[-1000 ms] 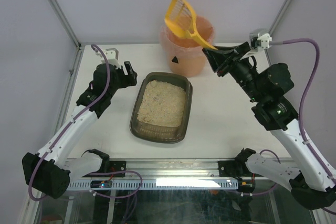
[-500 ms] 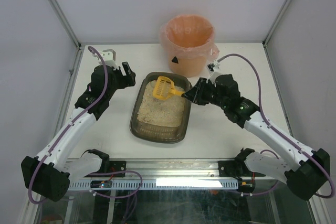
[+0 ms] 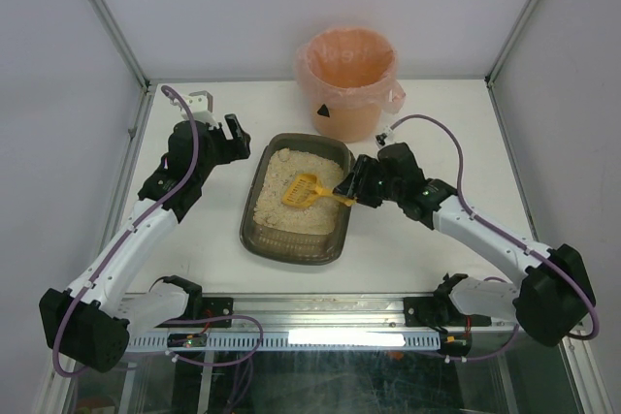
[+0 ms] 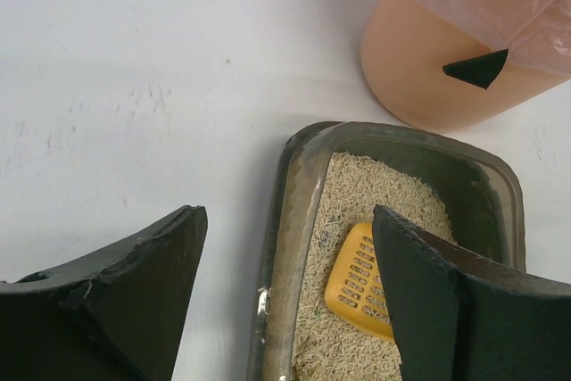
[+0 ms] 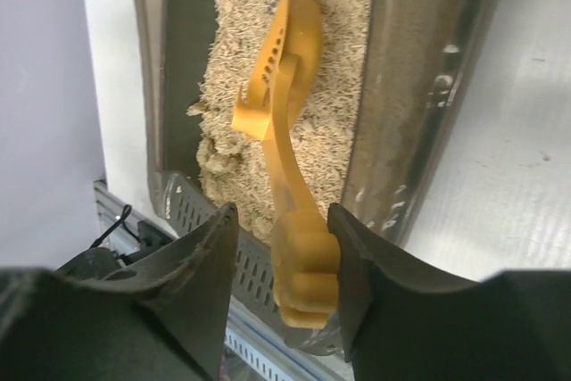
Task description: Clean the litter box
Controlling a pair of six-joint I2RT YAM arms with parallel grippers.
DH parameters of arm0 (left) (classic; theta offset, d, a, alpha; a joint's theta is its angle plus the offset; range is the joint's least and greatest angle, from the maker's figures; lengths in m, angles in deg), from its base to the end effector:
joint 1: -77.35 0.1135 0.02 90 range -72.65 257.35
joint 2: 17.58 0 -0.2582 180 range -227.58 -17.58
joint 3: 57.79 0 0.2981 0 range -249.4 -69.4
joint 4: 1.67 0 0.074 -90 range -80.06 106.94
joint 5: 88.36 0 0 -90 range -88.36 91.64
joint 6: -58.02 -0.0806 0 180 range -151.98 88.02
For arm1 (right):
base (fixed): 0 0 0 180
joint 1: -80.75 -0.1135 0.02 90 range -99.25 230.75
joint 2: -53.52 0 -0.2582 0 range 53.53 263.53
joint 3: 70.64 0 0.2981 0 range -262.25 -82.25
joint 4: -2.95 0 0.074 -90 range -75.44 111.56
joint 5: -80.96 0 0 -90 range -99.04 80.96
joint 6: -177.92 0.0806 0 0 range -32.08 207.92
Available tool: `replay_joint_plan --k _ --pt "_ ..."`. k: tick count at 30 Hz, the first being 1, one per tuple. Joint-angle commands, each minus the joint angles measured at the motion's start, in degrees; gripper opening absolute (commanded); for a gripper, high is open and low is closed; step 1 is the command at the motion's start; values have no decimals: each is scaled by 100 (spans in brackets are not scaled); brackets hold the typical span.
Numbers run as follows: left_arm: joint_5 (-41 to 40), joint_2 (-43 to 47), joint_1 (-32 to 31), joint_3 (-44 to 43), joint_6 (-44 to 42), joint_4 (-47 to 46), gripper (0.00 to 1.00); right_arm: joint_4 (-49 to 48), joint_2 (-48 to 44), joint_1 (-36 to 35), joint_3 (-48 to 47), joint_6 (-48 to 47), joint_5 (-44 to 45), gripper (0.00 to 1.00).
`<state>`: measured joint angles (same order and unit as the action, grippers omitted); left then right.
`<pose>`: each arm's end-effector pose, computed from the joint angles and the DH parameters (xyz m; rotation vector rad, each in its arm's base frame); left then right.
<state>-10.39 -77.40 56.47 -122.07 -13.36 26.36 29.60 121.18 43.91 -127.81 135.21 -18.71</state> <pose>0.3120 -0.1010 0.2988 -0.0973 1.9781 -0.2412 0.2618 0.2131 0.2054 0.1178 2.3933 0.9476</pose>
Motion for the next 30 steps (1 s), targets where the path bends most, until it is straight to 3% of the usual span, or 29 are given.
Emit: replay_joint_plan --k 1,4,6,13,19,30 --pt "-45 187 66 -1 -43 -326 78 391 -355 15 -392 -364 859 50" --pt "-83 268 67 17 -115 -362 79 848 -634 16 -560 -765 1635 57" --pt "-118 355 64 44 -173 -386 81 1091 -850 18 -629 -1051 2191 75" --pt "-106 850 62 161 -160 -269 87 1244 -1924 19 -645 -2163 3570 99" --pt "-207 1521 62 311 -121 175 99 680 -3150 18 -159 -2742 3962 100" --pt "-238 2899 71 1128 -19 465 99 901 -4321 19 455 -2354 4151 100"
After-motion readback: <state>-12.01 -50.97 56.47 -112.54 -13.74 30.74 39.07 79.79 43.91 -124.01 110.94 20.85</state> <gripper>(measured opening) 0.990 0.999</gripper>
